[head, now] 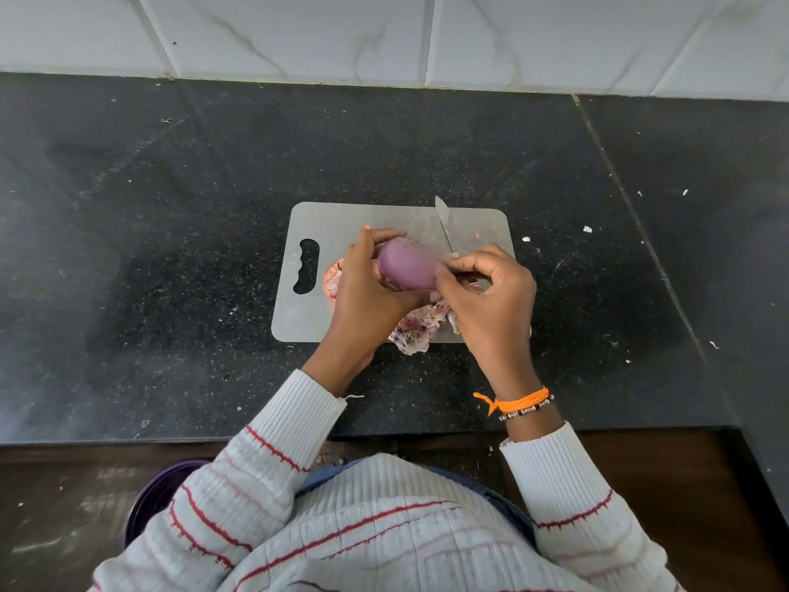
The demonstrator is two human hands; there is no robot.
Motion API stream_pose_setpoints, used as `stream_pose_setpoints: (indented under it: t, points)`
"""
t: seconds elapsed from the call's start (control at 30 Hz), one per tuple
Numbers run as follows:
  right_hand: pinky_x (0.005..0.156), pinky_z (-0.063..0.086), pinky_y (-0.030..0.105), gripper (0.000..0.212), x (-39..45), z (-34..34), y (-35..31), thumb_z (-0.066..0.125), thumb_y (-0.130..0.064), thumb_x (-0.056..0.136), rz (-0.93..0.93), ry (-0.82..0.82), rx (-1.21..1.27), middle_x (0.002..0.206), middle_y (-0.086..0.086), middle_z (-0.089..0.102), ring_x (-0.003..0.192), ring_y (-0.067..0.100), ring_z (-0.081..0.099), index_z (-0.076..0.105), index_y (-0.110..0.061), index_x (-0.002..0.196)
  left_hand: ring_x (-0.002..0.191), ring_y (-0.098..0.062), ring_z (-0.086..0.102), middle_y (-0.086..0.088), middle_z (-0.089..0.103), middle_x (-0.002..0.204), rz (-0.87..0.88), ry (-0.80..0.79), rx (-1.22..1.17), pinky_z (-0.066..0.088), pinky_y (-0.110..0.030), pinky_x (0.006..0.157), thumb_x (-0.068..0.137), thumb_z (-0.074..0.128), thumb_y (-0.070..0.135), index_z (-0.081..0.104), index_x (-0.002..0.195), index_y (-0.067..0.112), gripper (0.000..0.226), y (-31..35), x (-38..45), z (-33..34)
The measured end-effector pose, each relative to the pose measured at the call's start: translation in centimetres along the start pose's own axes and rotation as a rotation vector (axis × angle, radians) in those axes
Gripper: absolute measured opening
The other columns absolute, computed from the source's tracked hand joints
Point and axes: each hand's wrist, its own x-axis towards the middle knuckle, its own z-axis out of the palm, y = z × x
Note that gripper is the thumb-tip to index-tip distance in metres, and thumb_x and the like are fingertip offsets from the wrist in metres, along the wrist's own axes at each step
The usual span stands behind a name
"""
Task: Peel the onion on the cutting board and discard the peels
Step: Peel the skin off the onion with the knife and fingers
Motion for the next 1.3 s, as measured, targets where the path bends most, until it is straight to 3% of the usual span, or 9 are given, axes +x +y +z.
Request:
stream_pose_setpoints:
  t: [0.17, 0.27, 0.4, 0.57, 0.67, 0.8, 0.87, 1.17, 1.3]
  points:
    - [0.064, 0.056, 0.022, 0.004, 0.3, 0.1, 0.4, 0.07, 0.002, 0.074, -0.043, 0.001, -0.041, 0.078, 0.004, 0.061, 0.07, 0.011, 0.063, 0.067, 0.0, 0.077, 0.102, -0.02, 0.06, -0.007, 0.056, 0.117, -0.01, -0.02, -0.013, 0.056, -0.028, 0.078, 0.052, 0.089, 0.006, 0.052, 0.115, 0.021, 0.074, 0.1, 0.1, -0.1]
    - [0.066, 0.053, 0.019, 0.006, 0.5, 0.3, 0.6, 0.066, 0.001, 0.076, -0.035, -0.037, -0.078, 0.082, 0.001, 0.058, 0.072, 0.01, 0.059, 0.065, -0.003, 0.081, 0.097, -0.017, 0.062, -0.007, 0.056, 0.118, -0.032, -0.04, -0.045, 0.054, -0.018, 0.072, 0.053, 0.087, 0.001, 0.052, 0.117, 0.017, 0.075, 0.3, 0.0, -0.2]
    - [0.067, 0.043, 0.006, 0.006, 0.2, 0.5, 1.3, 0.059, -0.002, 0.087, 0.046, -0.099, -0.11, 0.092, 0.009, 0.059, 0.076, 0.002, 0.054, 0.061, -0.001, 0.092, 0.101, -0.022, 0.063, -0.005, 0.058, 0.116, -0.073, -0.073, -0.122, 0.057, -0.035, 0.081, 0.054, 0.085, -0.002, 0.052, 0.118, 0.018, 0.075, 0.6, 0.0, -0.5]
    - [0.067, 0.046, 0.022, 0.021, -0.1, 0.4, 1.6, 0.047, -0.018, 0.095, 0.1, -0.121, -0.079, 0.089, 0.009, 0.063, 0.08, 0.016, 0.058, 0.06, -0.003, 0.09, 0.102, -0.021, 0.063, -0.001, 0.058, 0.112, -0.083, -0.065, -0.13, 0.056, -0.043, 0.083, 0.054, 0.085, -0.003, 0.053, 0.116, 0.019, 0.073, 0.5, 0.1, -0.8]
    - [0.068, 0.048, 0.013, 0.008, -0.2, 0.4, 0.7, 0.06, -0.012, 0.089, 0.116, -0.078, 0.049, 0.089, 0.007, 0.067, 0.079, 0.008, 0.063, 0.066, -0.006, 0.091, 0.101, -0.02, 0.063, 0.002, 0.058, 0.111, -0.07, -0.046, -0.09, 0.056, -0.037, 0.083, 0.054, 0.086, -0.002, 0.053, 0.116, 0.018, 0.073, 0.4, 0.0, -0.6]
    - [0.069, 0.056, 0.021, 0.011, -0.4, 0.6, 0.4, 0.07, -0.009, 0.082, 0.104, -0.051, 0.114, 0.088, 0.008, 0.07, 0.078, 0.009, 0.068, 0.069, -0.005, 0.091, 0.099, -0.017, 0.062, 0.0, 0.059, 0.111, -0.041, -0.033, -0.068, 0.055, -0.023, 0.079, 0.055, 0.085, -0.002, 0.053, 0.115, 0.016, 0.07, 0.4, 0.0, -0.5]
    - [0.07, 0.053, 0.016, 0.009, -0.3, 0.5, 0.5, 0.071, -0.006, 0.08, 0.089, -0.029, 0.107, 0.086, 0.006, 0.069, 0.079, 0.006, 0.066, 0.07, -0.004, 0.089, 0.099, -0.016, 0.062, 0.001, 0.059, 0.111, -0.032, -0.039, -0.058, 0.054, -0.019, 0.077, 0.054, 0.085, -0.002, 0.054, 0.114, 0.016, 0.07, 0.4, 0.0, -0.4]
    - [0.071, 0.054, 0.018, 0.009, 0.0, 0.2, 0.5, 0.069, 0.003, 0.078, 0.103, -0.02, 0.148, 0.082, 0.006, 0.068, 0.077, 0.007, 0.066, 0.071, -0.002, 0.086, 0.104, -0.021, 0.061, -0.004, 0.06, 0.114, -0.05, -0.057, -0.078, 0.055, -0.035, 0.086, 0.053, 0.087, 0.0, 0.054, 0.116, 0.014, 0.073, 0.4, 0.0, -0.3]
    - [0.072, 0.057, 0.025, 0.012, -0.2, 0.1, 0.7, 0.066, 0.002, 0.081, 0.141, -0.025, 0.145, 0.085, 0.008, 0.07, 0.079, 0.011, 0.068, 0.071, -0.006, 0.089, 0.106, -0.022, 0.06, -0.003, 0.059, 0.115, -0.064, -0.06, -0.088, 0.054, -0.04, 0.088, 0.052, 0.087, 0.0, 0.055, 0.116, 0.014, 0.073, 0.5, -0.1, -0.3]
